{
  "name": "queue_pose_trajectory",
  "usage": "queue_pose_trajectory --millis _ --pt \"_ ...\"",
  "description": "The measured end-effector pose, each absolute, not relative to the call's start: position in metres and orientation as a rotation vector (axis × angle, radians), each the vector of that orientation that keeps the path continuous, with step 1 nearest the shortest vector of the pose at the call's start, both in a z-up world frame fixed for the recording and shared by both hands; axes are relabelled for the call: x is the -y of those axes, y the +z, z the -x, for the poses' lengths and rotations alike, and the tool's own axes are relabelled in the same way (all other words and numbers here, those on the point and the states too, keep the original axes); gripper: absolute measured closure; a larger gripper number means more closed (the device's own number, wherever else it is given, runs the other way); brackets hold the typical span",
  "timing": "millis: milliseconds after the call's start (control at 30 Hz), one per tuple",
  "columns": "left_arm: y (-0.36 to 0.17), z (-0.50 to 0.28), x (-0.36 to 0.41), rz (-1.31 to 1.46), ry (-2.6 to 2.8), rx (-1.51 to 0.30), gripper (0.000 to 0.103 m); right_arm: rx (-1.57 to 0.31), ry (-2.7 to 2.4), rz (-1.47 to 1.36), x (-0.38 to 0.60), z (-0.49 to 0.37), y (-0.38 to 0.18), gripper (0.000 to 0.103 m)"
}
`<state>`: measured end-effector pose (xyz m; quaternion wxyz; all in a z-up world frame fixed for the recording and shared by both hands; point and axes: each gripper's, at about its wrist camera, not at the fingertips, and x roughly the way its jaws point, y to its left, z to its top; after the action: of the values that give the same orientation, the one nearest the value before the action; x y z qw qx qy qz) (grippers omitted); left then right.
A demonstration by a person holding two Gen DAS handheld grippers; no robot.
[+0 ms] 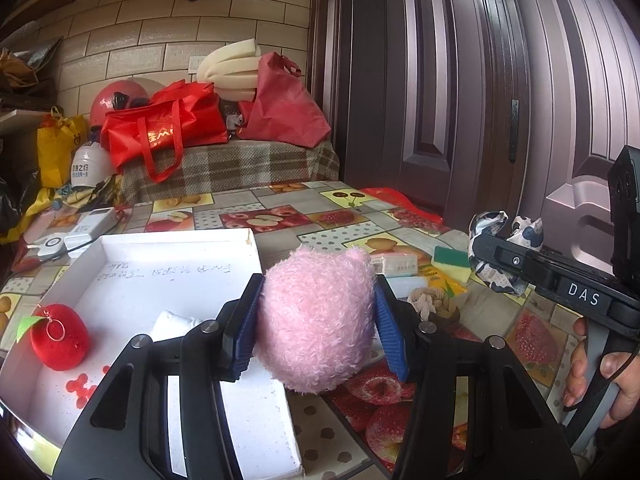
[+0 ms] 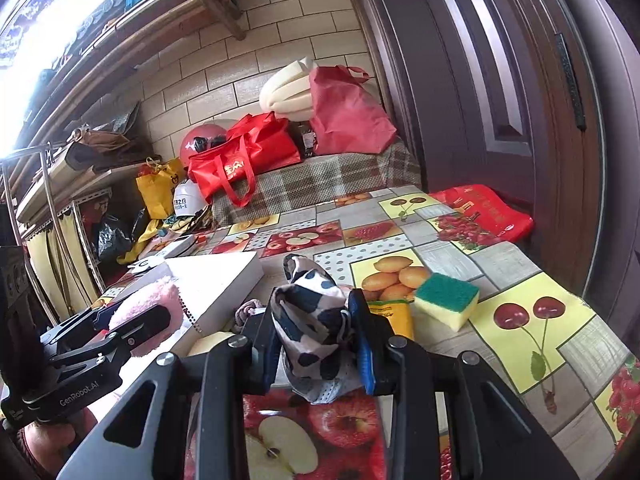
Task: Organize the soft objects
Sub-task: 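Carry the pink plush and cow-print cloth into the white box and release both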
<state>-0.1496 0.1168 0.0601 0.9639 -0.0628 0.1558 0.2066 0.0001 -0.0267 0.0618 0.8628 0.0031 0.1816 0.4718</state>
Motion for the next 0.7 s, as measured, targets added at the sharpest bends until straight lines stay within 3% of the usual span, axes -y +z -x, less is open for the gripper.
queue_pose_trajectory --millis 700 --pt "0.056 0.207 -0.18 0.165 0.613 -0.295 0.05 -0.354 1.181 0.189 -0.051 0.063 0.05 0.071"
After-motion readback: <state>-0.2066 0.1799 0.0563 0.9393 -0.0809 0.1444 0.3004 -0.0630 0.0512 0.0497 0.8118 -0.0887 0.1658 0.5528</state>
